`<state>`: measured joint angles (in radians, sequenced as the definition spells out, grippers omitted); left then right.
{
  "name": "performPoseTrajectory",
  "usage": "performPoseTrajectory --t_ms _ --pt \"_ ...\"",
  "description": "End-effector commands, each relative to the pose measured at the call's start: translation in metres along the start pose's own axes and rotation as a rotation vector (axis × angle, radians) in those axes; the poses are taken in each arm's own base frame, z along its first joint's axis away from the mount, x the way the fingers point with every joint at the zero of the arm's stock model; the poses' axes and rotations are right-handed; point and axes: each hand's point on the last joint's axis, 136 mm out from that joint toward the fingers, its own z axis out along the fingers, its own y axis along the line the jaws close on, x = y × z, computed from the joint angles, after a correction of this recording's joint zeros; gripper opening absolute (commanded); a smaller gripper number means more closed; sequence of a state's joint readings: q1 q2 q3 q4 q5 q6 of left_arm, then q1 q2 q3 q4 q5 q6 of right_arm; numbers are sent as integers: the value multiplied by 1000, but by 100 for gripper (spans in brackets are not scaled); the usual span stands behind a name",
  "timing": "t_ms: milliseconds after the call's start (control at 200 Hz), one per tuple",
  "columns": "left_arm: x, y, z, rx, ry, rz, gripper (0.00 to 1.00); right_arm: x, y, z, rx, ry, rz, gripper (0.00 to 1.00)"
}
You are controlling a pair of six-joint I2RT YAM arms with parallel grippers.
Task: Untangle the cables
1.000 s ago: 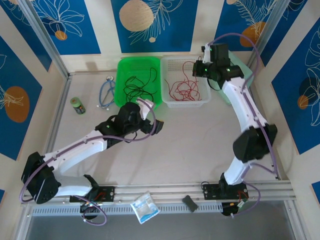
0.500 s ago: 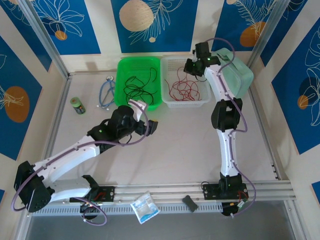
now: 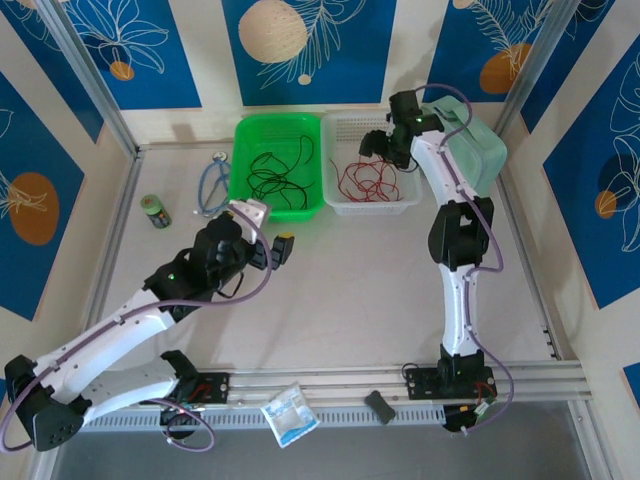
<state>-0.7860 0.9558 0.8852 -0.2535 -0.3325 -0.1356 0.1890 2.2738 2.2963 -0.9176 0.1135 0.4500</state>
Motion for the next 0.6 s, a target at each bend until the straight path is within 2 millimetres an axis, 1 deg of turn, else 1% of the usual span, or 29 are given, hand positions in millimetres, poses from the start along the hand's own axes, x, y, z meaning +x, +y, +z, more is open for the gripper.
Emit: performPoseTrajectory --t_ms 0,35,65,135,150,185,200,215,305,350,360,415,480,485,540,570,595 --pt "-5 35 -16 -171 -111 63 100 -3 13 -79 -15 -148 -87 95" --pt "-6 41 -18 -197 -126 74 100 1 11 -89 -3 -163 -94 96" --pt "-2 46 -18 -226 -129 83 100 3 10 -103 3 -188 -102 96" --pt "10 54 -14 -278 -161 147 100 16 2 -123 32 -223 -122 96" --pt "8 58 -15 -299 -178 151 100 20 0 -128 39 -233 -127 96" --pt "12 71 -15 -372 -188 146 100 27 -4 -138 51 -264 -145 96" --pt "17 79 -15 -413 -182 143 100 32 -7 -139 59 -273 -153 96" --pt "19 87 -15 -449 -178 139 100 35 -9 -145 64 -294 -162 97" --pt "51 131 -8 -617 -118 127 100 62 -30 -159 97 -402 -210 96" --pt "67 149 -5 -657 -114 99 100 76 -43 -159 113 -457 -221 96" --pt "71 152 -4 -659 -117 94 100 76 -45 -163 113 -480 -222 97" --pt "89 167 2 -672 -145 75 100 93 -66 -160 134 -536 -217 97" --pt "114 188 4 -717 -160 17 100 116 -90 -145 135 -574 -237 97" --pt "116 190 4 -719 -159 12 100 114 -90 -147 132 -589 -235 97" --pt "135 203 10 -721 -142 -22 100 135 -112 -131 158 -578 -229 97" --pt "144 206 17 -694 -137 -33 100 145 -123 -122 170 -568 -229 97" --pt "144 208 20 -678 -156 -37 100 151 -129 -115 171 -572 -237 96"
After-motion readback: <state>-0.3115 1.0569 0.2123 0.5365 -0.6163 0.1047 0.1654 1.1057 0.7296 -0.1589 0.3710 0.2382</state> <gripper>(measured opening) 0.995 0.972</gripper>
